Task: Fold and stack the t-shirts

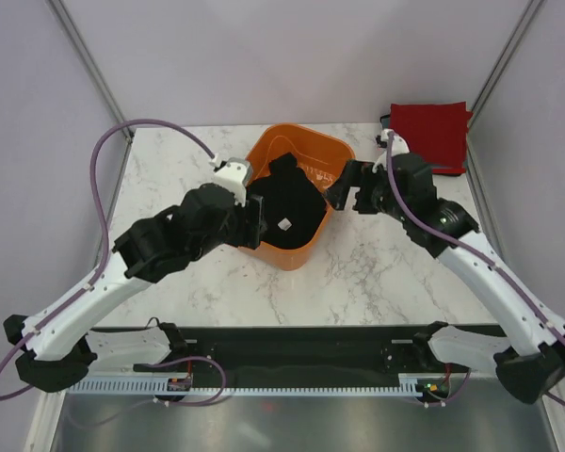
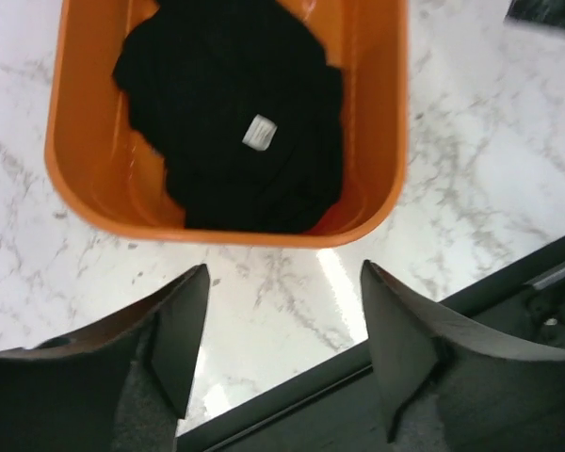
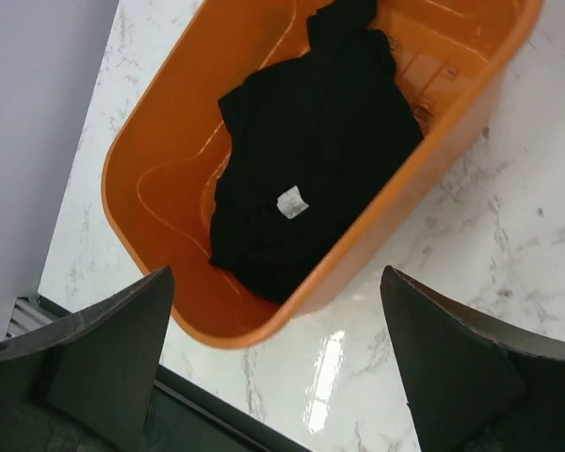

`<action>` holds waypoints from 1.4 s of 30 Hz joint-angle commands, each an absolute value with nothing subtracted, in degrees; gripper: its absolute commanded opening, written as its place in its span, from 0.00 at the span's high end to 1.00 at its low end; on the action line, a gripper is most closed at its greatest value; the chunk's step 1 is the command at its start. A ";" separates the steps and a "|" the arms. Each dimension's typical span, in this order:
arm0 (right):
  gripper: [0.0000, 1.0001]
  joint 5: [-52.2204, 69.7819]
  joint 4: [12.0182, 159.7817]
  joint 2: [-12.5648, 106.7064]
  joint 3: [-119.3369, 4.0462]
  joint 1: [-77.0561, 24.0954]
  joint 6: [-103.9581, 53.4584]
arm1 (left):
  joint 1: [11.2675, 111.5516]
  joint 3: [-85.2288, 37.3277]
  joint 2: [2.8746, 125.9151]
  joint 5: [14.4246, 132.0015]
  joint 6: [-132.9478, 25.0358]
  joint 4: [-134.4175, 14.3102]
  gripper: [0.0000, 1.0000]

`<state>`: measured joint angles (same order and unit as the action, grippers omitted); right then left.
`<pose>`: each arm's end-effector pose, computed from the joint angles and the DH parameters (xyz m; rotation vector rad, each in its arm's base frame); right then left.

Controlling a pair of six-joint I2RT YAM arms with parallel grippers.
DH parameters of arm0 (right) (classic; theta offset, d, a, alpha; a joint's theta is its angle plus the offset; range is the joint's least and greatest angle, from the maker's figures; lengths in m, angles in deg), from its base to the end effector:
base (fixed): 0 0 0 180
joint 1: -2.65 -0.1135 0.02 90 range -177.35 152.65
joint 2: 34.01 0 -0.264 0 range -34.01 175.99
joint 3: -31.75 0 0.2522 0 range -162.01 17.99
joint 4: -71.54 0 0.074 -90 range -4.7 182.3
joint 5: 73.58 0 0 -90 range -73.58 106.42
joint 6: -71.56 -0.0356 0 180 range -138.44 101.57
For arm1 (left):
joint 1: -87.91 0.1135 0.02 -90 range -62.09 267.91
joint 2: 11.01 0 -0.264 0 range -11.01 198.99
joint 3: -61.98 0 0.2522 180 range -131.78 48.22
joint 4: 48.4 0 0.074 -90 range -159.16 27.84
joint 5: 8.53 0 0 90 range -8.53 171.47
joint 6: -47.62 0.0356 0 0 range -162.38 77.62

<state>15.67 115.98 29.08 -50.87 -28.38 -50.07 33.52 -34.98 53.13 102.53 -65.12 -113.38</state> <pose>0.2034 0.1229 0.3871 0.0022 2.0781 0.7012 0.1313 -0.1613 0.4307 0.3665 2.0866 -0.4196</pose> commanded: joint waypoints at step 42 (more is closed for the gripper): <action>1.00 35.58 128.55 88.82 -124.20 -34.88 -26.70 | 33.42 -0.91 15.88 115.31 -73.75 -111.90 0.09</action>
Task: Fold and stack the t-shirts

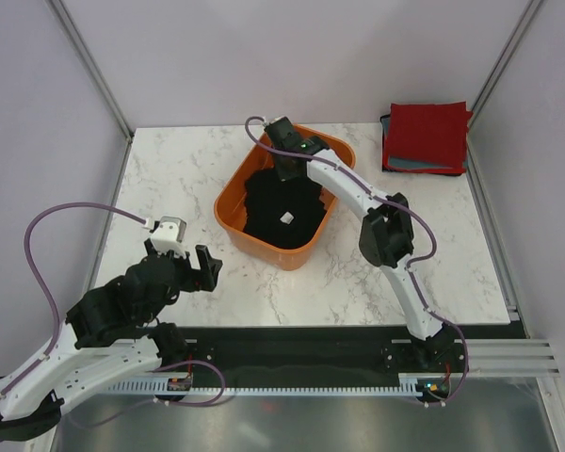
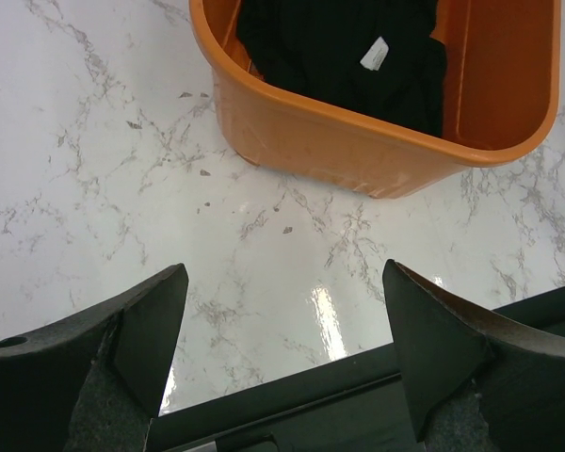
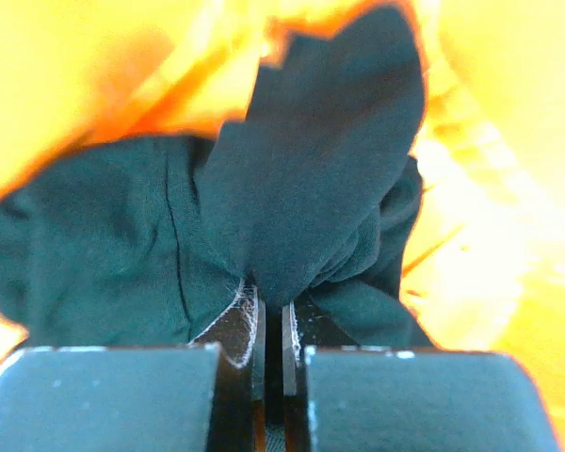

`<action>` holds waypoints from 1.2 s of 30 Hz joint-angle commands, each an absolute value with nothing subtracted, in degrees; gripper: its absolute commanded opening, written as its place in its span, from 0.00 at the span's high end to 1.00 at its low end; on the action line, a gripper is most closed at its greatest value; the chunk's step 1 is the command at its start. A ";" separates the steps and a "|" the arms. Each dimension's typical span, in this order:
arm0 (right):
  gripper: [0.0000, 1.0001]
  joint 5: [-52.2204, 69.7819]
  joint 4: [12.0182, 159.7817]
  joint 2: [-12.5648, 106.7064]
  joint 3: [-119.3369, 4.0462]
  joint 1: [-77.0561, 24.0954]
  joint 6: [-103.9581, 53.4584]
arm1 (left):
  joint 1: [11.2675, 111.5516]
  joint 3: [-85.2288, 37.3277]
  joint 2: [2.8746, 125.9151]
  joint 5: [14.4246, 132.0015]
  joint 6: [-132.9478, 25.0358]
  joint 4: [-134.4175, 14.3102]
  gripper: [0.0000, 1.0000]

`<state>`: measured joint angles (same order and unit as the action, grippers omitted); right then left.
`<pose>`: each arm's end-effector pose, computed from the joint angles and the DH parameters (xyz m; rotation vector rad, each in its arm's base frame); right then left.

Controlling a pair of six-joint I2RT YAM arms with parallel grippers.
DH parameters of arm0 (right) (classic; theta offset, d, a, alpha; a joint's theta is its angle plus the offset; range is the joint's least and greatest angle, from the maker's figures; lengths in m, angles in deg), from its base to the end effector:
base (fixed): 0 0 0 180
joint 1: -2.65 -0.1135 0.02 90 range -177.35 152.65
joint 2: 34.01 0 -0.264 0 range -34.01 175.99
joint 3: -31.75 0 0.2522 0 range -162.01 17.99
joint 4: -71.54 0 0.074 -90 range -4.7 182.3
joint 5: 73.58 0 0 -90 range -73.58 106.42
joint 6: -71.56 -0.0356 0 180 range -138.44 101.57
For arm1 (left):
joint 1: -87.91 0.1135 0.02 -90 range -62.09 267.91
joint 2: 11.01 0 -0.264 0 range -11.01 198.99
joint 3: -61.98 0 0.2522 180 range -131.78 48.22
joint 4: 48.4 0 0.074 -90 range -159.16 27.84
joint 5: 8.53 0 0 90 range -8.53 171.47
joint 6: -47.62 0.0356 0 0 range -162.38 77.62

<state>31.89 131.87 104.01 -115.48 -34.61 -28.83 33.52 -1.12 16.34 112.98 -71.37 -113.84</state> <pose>0.4301 0.3153 0.2461 -0.4489 2.3777 0.0443 0.0622 -0.0549 0.3305 0.1198 2.0207 -0.3510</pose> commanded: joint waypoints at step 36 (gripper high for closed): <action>0.02 49.21 139.97 6.95 -53.55 -34.88 -52.10 | 35.95 -16.54 38.28 125.60 -66.39 -108.22 0.00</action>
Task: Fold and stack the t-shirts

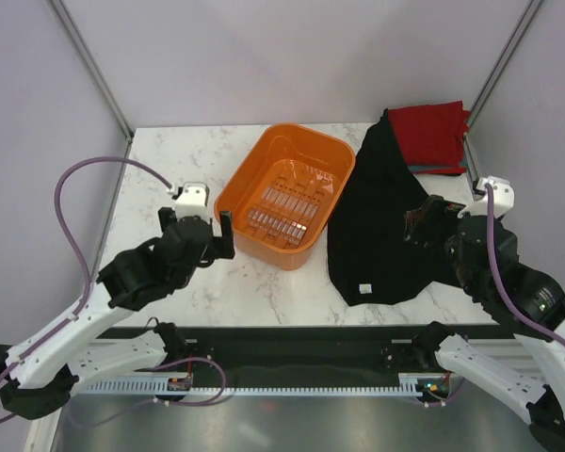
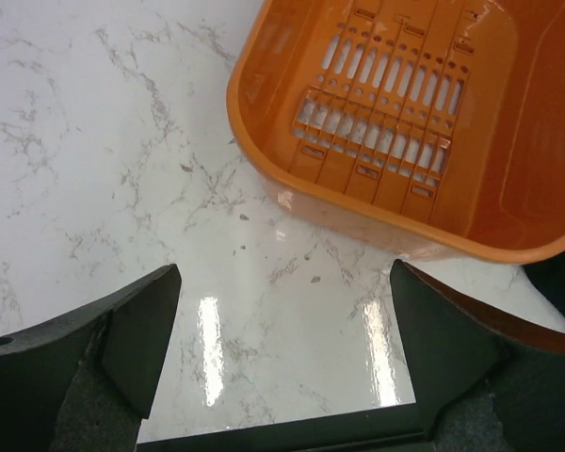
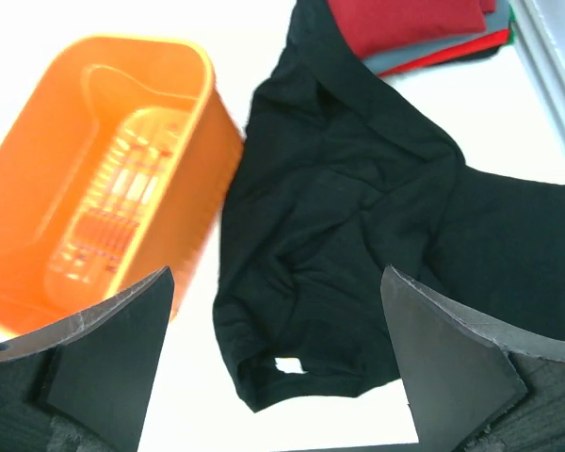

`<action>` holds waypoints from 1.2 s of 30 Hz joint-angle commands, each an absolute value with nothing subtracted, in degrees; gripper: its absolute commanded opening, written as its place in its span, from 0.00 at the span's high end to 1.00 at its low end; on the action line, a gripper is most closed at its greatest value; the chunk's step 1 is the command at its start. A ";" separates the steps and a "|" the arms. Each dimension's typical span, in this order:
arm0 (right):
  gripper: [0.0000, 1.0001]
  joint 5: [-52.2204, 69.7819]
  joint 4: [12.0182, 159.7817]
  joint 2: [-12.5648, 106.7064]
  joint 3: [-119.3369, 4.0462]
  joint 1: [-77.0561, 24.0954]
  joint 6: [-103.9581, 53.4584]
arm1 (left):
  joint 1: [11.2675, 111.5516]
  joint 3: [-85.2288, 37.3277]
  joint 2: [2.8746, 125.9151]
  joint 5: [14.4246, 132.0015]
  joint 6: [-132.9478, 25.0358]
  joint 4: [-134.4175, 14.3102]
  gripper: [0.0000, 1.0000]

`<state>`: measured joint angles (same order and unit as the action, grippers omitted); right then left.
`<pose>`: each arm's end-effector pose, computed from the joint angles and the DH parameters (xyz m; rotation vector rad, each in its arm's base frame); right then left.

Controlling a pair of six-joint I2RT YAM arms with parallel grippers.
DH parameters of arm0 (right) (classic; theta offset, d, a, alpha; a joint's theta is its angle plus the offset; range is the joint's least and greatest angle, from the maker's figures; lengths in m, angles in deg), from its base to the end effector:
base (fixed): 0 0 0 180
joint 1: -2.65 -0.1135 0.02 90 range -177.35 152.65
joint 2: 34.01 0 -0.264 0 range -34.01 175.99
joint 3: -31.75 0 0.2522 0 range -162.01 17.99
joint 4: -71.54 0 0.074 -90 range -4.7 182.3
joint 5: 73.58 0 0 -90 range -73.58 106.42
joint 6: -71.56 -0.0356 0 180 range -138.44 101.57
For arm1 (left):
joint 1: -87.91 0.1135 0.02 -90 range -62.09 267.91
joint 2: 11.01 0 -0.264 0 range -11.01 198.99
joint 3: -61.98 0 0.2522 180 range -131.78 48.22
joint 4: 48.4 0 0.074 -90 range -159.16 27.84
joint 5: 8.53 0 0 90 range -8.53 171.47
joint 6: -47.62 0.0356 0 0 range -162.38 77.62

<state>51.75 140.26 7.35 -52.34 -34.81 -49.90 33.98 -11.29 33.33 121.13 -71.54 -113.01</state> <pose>0.0917 0.0443 0.4139 0.2787 1.9202 0.1733 0.0974 -0.0952 0.3609 0.0677 2.0382 -0.1411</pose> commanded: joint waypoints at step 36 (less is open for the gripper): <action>0.02 38.93 137.78 5.63 -41.34 -34.88 -48.58 | 98.53 -50.55 93.83 99.24 -58.98 -108.65 0.25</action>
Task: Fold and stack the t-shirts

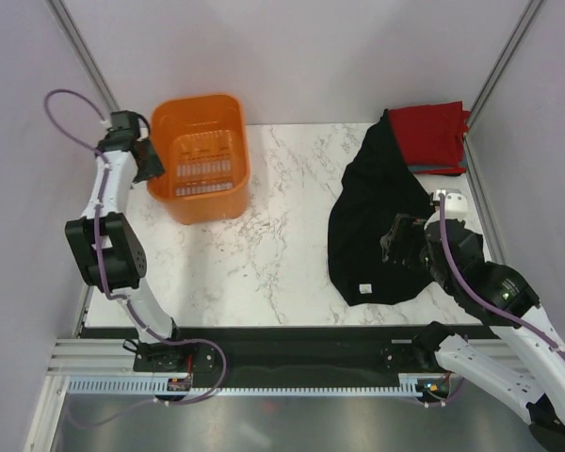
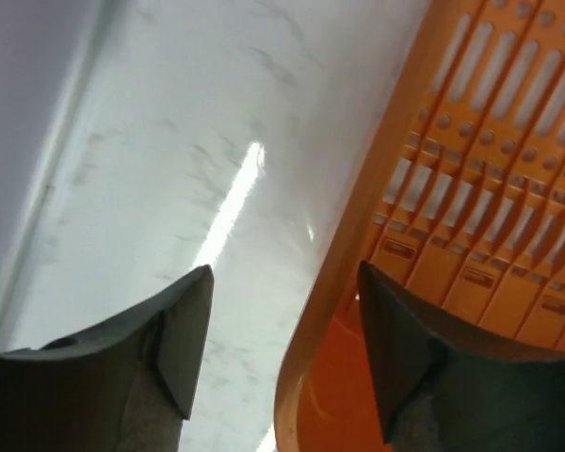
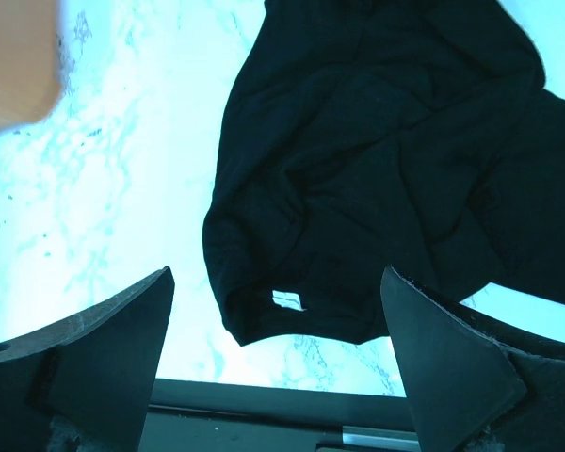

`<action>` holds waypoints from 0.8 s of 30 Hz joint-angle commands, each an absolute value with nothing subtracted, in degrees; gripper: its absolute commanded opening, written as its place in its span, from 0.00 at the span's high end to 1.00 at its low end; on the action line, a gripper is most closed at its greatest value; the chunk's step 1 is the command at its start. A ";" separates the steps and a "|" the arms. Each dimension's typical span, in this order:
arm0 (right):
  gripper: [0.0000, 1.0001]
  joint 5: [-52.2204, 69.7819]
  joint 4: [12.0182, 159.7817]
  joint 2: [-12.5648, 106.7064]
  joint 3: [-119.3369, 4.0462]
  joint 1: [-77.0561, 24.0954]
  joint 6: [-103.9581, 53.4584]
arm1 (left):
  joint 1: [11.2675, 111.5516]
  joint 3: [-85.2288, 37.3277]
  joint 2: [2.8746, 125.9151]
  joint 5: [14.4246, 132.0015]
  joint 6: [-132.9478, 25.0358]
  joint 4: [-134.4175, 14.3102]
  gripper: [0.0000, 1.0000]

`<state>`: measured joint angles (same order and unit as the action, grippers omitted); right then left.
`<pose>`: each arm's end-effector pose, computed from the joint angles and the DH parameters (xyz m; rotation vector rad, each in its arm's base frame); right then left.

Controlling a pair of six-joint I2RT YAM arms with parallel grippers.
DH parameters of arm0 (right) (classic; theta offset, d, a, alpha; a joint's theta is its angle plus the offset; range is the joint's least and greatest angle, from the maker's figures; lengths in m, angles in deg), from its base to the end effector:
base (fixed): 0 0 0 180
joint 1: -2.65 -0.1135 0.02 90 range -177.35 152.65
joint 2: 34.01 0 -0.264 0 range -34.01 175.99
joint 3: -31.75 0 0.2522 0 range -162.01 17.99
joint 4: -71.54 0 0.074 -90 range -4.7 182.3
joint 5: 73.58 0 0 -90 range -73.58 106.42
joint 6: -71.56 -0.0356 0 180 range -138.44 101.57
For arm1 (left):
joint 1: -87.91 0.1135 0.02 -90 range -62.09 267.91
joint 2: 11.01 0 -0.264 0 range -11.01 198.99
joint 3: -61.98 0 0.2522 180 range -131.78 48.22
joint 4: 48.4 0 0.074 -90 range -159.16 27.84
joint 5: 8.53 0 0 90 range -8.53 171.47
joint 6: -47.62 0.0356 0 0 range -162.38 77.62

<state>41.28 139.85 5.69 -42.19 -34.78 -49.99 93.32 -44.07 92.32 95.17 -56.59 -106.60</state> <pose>0.0992 0.0571 0.3645 0.1377 2.1094 0.2498 0.3918 0.0456 0.2929 -0.5207 2.4610 0.2412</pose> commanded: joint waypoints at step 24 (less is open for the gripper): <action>0.02 33.03 137.59 6.51 -38.79 -34.88 -48.32 | 71.21 -73.60 105.52 76.72 -60.83 -115.33 0.10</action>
<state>33.98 136.33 6.81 -36.49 -34.78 -48.22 68.88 -73.40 99.22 80.26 -59.06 -113.86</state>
